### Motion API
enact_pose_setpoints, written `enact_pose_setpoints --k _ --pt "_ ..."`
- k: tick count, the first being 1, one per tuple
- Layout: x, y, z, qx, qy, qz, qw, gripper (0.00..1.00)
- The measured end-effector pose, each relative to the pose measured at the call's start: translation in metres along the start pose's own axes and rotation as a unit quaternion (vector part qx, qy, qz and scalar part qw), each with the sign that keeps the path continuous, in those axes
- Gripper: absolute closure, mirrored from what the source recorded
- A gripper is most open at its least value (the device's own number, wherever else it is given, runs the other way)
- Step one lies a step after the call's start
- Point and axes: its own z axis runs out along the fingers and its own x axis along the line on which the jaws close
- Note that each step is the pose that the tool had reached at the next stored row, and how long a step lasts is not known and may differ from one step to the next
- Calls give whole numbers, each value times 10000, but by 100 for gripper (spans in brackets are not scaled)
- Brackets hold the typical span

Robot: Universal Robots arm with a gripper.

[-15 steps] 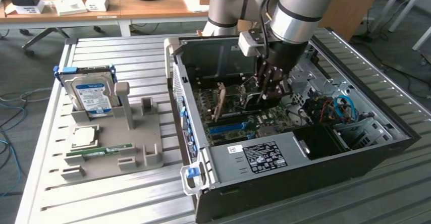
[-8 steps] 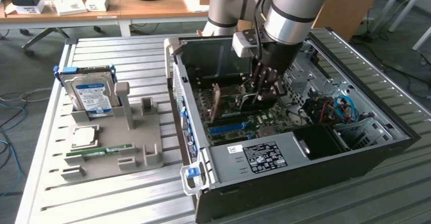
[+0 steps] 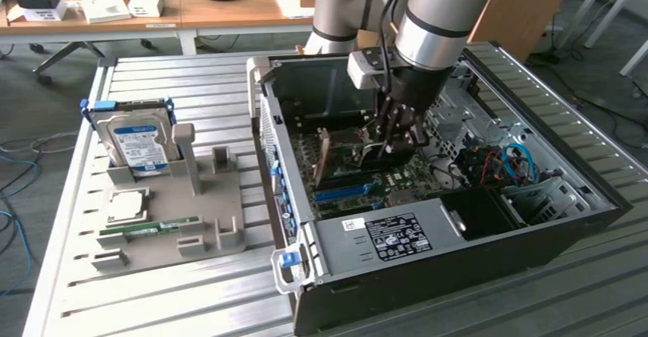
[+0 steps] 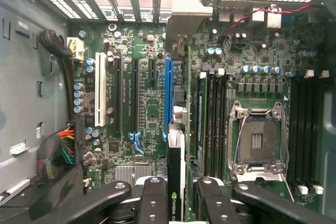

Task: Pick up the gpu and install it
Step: 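Insert the gpu into the slot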

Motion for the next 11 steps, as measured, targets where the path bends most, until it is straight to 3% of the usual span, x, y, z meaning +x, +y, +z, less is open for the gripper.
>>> enact_pose_setpoints --k 6,11 --pt "4 -1 80 0 0 1 10000 74" --pt "5 23 83 0 3 1 10000 74"
